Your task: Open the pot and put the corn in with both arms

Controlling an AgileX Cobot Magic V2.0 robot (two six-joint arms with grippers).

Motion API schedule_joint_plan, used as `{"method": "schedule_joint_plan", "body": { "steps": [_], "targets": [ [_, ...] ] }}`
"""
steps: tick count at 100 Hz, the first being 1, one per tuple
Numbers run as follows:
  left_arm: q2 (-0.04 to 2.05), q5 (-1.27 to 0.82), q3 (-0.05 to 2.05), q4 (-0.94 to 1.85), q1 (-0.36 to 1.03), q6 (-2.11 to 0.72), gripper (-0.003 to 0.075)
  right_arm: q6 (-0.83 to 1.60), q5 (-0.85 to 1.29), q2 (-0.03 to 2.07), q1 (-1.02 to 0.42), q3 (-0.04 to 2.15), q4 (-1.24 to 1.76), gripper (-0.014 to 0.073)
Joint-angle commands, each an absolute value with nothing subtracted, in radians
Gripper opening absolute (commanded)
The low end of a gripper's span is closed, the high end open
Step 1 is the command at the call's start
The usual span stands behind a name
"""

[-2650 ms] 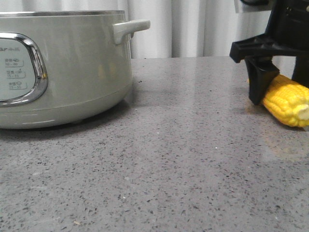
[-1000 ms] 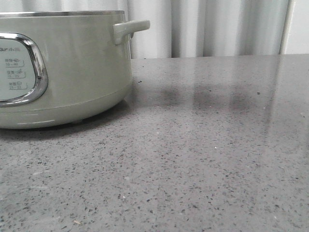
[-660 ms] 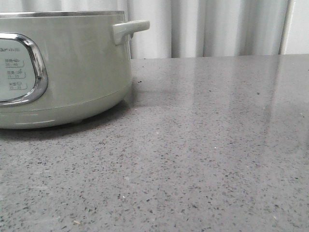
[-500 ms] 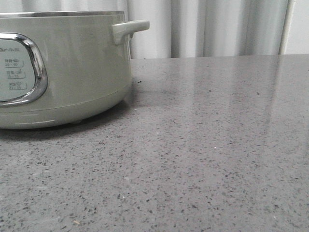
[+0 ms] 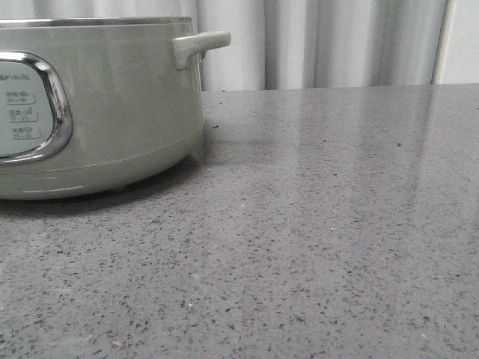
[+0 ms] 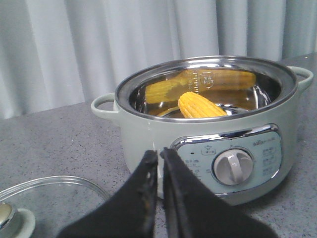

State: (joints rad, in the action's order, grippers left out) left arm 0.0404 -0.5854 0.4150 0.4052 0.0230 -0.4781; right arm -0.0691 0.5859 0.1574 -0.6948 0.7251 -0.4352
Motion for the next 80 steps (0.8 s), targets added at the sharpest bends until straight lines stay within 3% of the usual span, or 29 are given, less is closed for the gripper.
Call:
{"method": "schedule_joint_plan", "body": {
  "steps": [1, 62, 80],
  "targets": [
    [0.055, -0.518, 0.427, 0.424, 0.033, -0.475, -0.0020, -0.058, 0.498, 0.171, -0.695, 0.742, -0.465, -0.0055],
    [0.055, -0.518, 0.335, 0.403, 0.033, -0.475, -0.0020, -0.058, 0.498, 0.171, -0.695, 0.742, -0.465, -0.0055],
    [0.055, -0.373, 0.255, 0.350, 0.033, -0.475, -0.0020, -0.058, 0.498, 0.171, -0.695, 0.742, -0.465, -0.0055]
  ]
}}
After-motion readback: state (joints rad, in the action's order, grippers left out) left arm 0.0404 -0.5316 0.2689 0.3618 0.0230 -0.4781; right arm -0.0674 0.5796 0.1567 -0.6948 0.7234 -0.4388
